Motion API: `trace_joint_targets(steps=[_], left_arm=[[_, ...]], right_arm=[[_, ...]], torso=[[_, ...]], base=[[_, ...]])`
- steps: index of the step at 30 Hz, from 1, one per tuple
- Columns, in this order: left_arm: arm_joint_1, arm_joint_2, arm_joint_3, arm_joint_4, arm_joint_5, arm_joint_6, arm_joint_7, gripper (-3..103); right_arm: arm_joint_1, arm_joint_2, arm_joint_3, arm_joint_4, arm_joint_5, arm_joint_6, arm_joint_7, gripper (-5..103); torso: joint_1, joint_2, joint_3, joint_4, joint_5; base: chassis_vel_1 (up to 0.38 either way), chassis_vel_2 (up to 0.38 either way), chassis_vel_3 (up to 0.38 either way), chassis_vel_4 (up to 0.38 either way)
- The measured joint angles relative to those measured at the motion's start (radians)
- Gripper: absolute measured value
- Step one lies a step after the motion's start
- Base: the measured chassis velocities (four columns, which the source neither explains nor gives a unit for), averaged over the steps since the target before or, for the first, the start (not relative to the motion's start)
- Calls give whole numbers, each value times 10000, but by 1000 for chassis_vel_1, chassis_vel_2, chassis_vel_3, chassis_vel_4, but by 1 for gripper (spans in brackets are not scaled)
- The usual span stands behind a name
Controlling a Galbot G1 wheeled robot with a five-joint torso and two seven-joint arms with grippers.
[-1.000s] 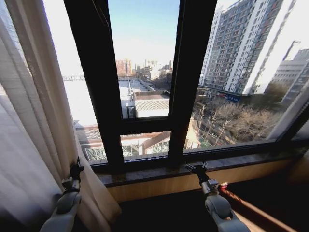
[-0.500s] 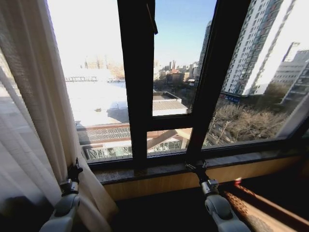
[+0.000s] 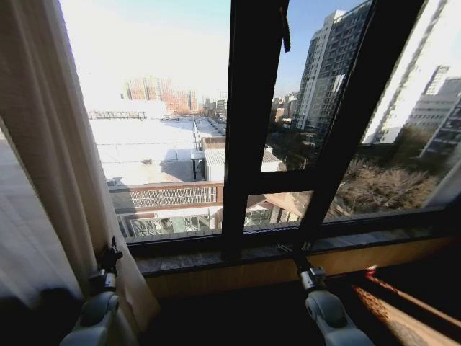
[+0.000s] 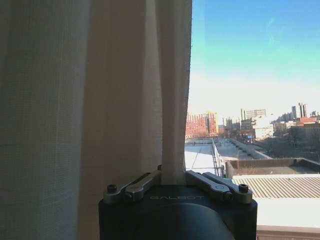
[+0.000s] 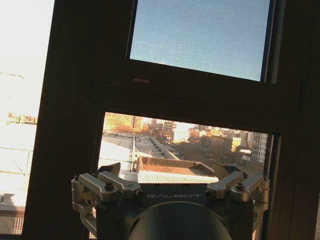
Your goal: Open the curtains by pulling them apart, changing their state from closed to fully open.
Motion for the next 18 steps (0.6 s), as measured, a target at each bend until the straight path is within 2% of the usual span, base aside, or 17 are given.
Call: trace_joint_targets(steps=[7,18], left_arm=[[75,36,-74,11,1,-47,-6,0],[61,92,-118,92,-31,-96,-11,0]], right_arm=[[-1,-2,4,0,0,0,1,100],[0,0,0,0,0,0,1,100]], torso=[[-3,1,-2,-1,-5],[-3,1,-2,0,-6]], base=[[-35,-37,14,23],[87,100,-85,-91]])
